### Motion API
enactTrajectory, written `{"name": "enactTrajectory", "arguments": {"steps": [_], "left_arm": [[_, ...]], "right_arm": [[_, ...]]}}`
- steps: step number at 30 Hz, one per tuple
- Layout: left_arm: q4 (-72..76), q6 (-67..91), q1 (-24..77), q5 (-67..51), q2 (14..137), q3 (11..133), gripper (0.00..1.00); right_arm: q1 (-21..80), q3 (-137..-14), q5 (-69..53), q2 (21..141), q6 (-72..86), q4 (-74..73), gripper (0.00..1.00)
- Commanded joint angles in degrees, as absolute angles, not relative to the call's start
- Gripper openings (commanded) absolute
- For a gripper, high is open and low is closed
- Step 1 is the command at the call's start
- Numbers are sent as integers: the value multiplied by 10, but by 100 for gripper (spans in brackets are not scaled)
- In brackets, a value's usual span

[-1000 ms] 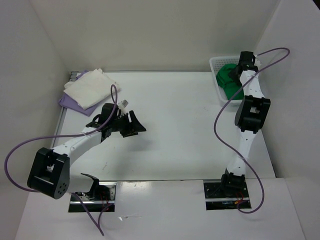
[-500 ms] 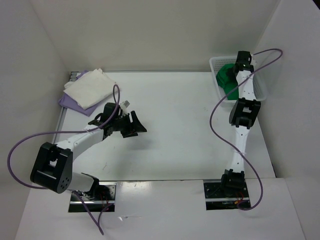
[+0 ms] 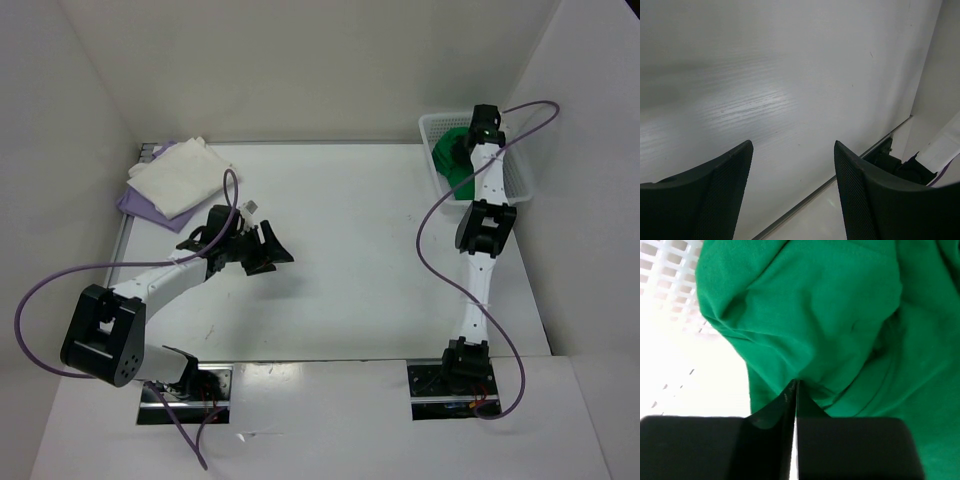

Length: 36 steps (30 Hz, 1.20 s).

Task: Fold and stack the t-shirts
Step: Grab crumpled tshirt from bin with the right arm

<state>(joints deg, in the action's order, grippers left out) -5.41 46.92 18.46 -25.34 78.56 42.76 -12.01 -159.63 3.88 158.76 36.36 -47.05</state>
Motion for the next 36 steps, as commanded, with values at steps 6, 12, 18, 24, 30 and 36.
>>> {"name": "enactTrajectory", "arguments": {"steps": [6, 12, 18, 24, 30, 36], "left_arm": [[-39, 475, 184, -243, 776, 454, 73], [-39, 470, 178, -243, 776, 471, 73], [-33, 470, 173, -243, 776, 471, 73], [-33, 465, 173, -248, 782, 471, 73], [-28, 465, 173, -253, 794, 466, 73], [-28, 475, 173, -259, 794, 461, 73]], "right_arm": [[-110, -1674, 3, 1539, 366, -499, 0], [-104, -1624, 27, 1464, 344, -495, 0], [-97, -1430, 89, 1409, 323, -439, 39], [-103, -1324, 94, 1404, 330, -379, 52], [-108, -1440, 74, 1483, 330, -404, 53], [-108, -1559, 80, 1539, 325, -440, 53]]}}
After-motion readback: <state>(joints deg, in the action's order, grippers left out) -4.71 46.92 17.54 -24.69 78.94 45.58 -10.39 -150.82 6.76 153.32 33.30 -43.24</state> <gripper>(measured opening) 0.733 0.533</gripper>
